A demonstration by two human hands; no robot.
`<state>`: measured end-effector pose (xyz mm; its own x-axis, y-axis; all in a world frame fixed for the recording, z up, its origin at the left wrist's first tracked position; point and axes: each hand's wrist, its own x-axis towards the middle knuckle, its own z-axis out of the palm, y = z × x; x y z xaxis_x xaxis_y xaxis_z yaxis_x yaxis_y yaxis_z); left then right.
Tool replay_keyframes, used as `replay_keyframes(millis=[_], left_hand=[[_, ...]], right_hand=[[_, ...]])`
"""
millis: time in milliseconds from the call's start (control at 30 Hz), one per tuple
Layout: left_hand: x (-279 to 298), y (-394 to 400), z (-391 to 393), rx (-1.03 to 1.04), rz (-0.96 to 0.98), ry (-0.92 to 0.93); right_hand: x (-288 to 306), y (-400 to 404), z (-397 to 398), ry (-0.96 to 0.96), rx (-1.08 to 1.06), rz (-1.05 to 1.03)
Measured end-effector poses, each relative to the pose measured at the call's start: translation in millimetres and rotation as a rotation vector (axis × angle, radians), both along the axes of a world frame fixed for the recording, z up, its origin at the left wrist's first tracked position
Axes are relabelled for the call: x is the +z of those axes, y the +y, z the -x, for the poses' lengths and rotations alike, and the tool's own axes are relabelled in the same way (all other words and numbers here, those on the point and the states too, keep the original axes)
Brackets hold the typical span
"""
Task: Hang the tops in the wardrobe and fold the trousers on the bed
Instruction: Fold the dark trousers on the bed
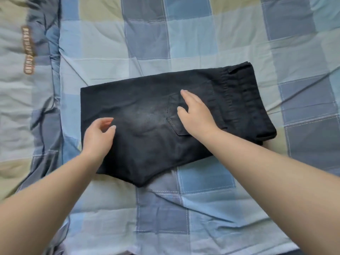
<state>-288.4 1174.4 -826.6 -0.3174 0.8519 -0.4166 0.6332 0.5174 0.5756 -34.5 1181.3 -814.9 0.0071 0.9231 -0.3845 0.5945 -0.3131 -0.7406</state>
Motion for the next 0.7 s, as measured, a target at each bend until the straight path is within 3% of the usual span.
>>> replay_keyframes(millis=[233, 300, 433, 700], left_hand=[[-34, 9, 91, 0.184, 0.118, 0.055], [-39, 6, 102, 0.227, 0.168, -0.06], [-24, 3, 108, 0.217, 0.364, -0.513], [61, 11, 78, 0.086, 0.217, -0.81]], right_hand=[[-30, 28, 69, 0.22, -0.189, 0.096], [-42, 24, 76, 0.236, -0.256, 0.102], [-53, 7, 82, 0.277, -0.356, 0.09], [-45, -49, 88, 0.434, -0.582, 0.172]])
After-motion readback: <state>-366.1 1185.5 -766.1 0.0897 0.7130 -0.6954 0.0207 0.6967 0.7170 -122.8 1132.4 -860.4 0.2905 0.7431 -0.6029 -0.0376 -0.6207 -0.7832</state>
